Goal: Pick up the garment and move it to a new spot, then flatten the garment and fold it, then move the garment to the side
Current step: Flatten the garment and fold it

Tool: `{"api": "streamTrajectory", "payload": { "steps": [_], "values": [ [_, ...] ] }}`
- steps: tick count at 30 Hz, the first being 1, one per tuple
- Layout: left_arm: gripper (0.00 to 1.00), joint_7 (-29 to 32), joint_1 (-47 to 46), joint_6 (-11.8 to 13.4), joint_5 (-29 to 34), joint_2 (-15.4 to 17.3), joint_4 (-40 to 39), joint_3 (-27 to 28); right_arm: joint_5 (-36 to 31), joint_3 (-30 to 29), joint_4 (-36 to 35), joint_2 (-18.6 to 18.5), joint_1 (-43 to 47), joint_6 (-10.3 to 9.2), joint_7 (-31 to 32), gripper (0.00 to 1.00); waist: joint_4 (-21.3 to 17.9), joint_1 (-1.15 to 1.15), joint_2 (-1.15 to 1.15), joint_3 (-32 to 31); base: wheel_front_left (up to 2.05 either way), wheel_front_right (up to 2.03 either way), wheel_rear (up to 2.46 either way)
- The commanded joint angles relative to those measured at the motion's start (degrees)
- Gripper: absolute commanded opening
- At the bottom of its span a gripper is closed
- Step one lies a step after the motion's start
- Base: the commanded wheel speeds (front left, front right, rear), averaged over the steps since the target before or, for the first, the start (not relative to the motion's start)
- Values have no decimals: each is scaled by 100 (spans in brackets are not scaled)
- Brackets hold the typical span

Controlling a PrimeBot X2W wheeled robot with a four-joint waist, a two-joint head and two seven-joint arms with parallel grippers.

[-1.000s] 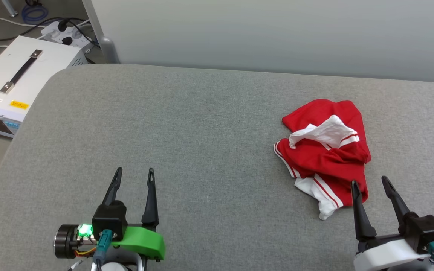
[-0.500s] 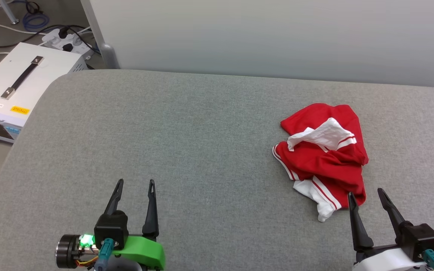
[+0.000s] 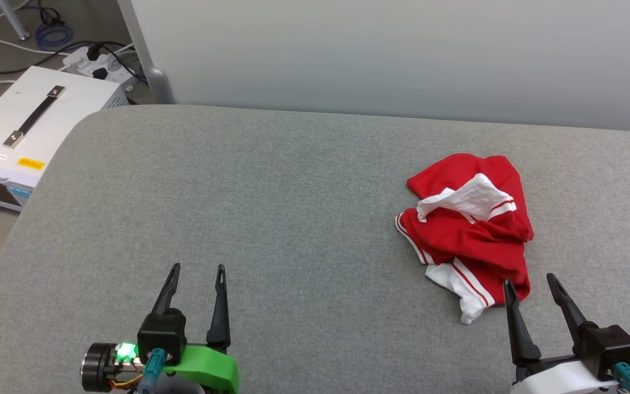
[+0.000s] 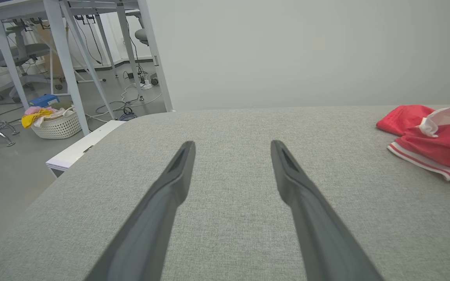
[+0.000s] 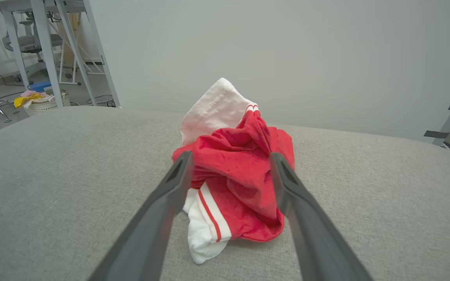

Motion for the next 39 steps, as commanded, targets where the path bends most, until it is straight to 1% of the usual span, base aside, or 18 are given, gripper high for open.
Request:
{"api": "streamTrajectory", "payload": {
  "steps": [1, 6, 9, 12, 17, 21, 22, 26, 29, 31, 35, 39],
  "values": [
    [100, -32, 88, -35, 68, -30, 18, 25, 50, 6, -24, -8, 16, -3, -28, 100, -4, 0, 0, -3, 0, 0, 0],
    [100, -32, 79, -74, 111, -61, 16, 73, -2, 22, -84, -8, -66, -3, -28, 100, -10, 0, 0, 3, 0, 0, 0],
    [100, -32, 66, -90, 133, -82, 8, 96, -134, 34, -193, -20, -262, -3, -28, 100, -20, 0, 0, 32, 0, 0, 0],
    [100, -33, 33, -103, 152, -105, 4, 101, -149, 48, -366, -157, -567, -3, -28, 100, -22, 0, 0, 87, 0, 0, 0],
    [100, -33, -64, -118, 183, -149, -9, 82, 46, 225, -575, -682, -1200, -3, -28, 100, -10, 0, 0, 223, 0, 0, 0],
    [100, -33, -96, -116, 194, -180, -6, 66, 348, 740, -521, -1337, -1627, -3, -11, 100, -13, 0, 0, 304, 0, 0, 0],
    [100, -33, -100, -117, 194, -185, -5, 65, 448, 882, -498, -1480, -1697, -3, 81, 100, -14, 0, 0, 323, 0, 0, 0],
    [100, -33, -148, -119, 190, -206, -7, 76, 915, 1594, -624, -2218, -2015, -3, 862, 100, -20, 0, 0, 420, 0, 0, 0],
    [100, -33, -194, -117, 189, -222, -14, 81, 1439, 2190, -843, -2790, -2199, -3, 1656, 100, -32, 0, 0, 501, 0, 0, 0],
    [100, -33, -224, -117, 190, -231, -21, 83, 1796, 2493, -1015, -3101, -2295, -3, 2205, 100, -48, 0, 0, 563, 0, 0, 0],
    [100, -33, -304, -119, 196, -245, -42, 85, 2401, 3045, -1302, -3617, -2437, -3, 3363, 100, -70, 0, 0, 706, 0, 0, 0],
    [100, -33, -403, -124, 207, -257, -64, 82, 2840, 3583, -1484, -4035, -2651, -3, 4378, 100, -67, 0, 0, 856, 0, 0, 0]
  ]
}}
